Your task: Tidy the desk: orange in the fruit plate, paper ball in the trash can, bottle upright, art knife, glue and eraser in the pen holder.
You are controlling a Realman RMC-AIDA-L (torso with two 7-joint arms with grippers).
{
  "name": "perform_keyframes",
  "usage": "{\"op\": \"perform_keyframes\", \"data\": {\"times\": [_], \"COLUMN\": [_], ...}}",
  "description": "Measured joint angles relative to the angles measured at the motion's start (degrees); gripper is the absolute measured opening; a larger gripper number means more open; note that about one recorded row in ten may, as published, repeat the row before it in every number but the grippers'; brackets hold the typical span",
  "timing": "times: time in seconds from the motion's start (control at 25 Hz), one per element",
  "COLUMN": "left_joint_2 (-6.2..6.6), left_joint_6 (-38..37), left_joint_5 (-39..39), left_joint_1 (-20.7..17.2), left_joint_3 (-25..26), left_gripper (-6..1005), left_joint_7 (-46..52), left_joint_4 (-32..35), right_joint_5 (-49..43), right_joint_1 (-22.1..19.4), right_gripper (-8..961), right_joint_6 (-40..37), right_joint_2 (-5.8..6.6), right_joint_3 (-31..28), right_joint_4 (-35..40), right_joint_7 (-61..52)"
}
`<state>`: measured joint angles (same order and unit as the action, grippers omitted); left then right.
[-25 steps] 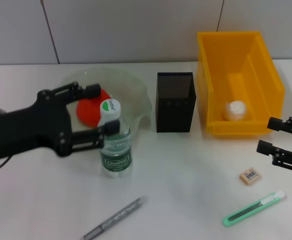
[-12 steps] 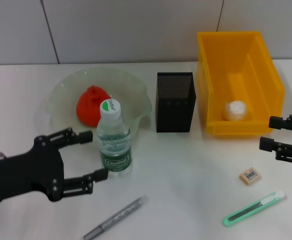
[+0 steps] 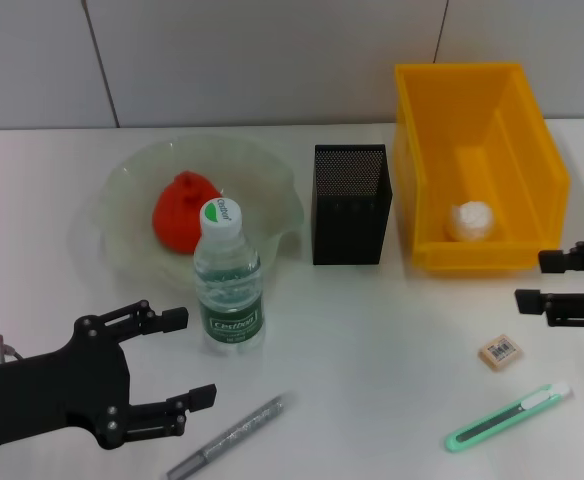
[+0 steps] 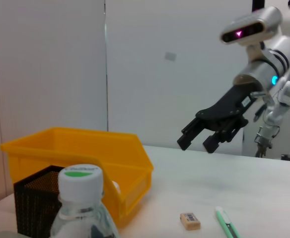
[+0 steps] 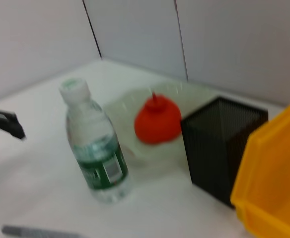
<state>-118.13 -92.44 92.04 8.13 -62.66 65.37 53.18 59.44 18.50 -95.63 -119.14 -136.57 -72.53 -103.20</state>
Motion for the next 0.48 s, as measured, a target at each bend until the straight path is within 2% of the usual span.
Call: {"op": "perform_keyframes", "data": {"times": [0.28, 0.48], "left_joint_2": [0.06, -0.07], "left_joint_6": [0.0, 0.1], "left_joint_5": [0.6, 1.3], "left_joint_1": [0.7, 0.8], "left_joint_3": [0.0, 0.0], "left_gripper": [833, 833], "left_joint_7": [-1.3, -2.8], "left_joint_4": [-1.6, -2.1], "right_joint_5": [-11.6, -18.3], "right_joint_1": [3.0, 7.3], "right_gripper": [706, 705], "right_joint_6": [1.3, -0.7], "right_joint_2": [0.21, 1.55], "right_joint_3": [8.9, 13.9], "right_joint_4": [-10.8, -13.7], "right_joint_7": [-15.8, -26.2]}}
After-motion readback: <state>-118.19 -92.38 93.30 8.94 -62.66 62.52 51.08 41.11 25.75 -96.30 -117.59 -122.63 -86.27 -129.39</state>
